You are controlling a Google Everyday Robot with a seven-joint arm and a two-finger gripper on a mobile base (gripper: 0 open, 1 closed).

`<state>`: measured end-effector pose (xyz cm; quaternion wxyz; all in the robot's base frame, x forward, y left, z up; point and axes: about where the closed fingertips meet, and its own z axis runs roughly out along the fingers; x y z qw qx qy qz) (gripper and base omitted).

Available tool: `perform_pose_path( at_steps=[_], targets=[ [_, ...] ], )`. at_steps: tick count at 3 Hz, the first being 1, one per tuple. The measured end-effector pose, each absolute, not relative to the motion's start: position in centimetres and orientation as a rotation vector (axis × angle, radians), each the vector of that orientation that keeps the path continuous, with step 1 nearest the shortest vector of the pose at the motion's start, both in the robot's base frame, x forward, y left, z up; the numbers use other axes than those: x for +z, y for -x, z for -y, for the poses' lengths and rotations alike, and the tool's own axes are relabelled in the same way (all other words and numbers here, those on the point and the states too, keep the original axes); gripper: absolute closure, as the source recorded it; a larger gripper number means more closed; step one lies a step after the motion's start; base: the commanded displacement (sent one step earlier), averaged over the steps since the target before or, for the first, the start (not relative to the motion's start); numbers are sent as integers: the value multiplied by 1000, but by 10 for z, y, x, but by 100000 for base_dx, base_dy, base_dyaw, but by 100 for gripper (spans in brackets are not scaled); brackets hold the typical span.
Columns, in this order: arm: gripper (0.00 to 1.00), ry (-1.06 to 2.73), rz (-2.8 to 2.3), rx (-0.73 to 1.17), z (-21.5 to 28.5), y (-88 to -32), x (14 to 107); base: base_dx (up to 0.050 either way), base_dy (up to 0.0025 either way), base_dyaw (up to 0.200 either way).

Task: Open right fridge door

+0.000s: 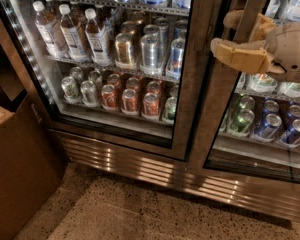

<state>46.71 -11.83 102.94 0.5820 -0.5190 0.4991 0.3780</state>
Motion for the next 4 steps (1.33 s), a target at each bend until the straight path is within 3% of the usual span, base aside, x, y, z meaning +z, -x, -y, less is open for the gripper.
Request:
perform_pose_path(
  at_steps=[4],
  targets=[
    [100,1212,-1166,883,118,-467,1029,-4997,-5,39]
  ],
)
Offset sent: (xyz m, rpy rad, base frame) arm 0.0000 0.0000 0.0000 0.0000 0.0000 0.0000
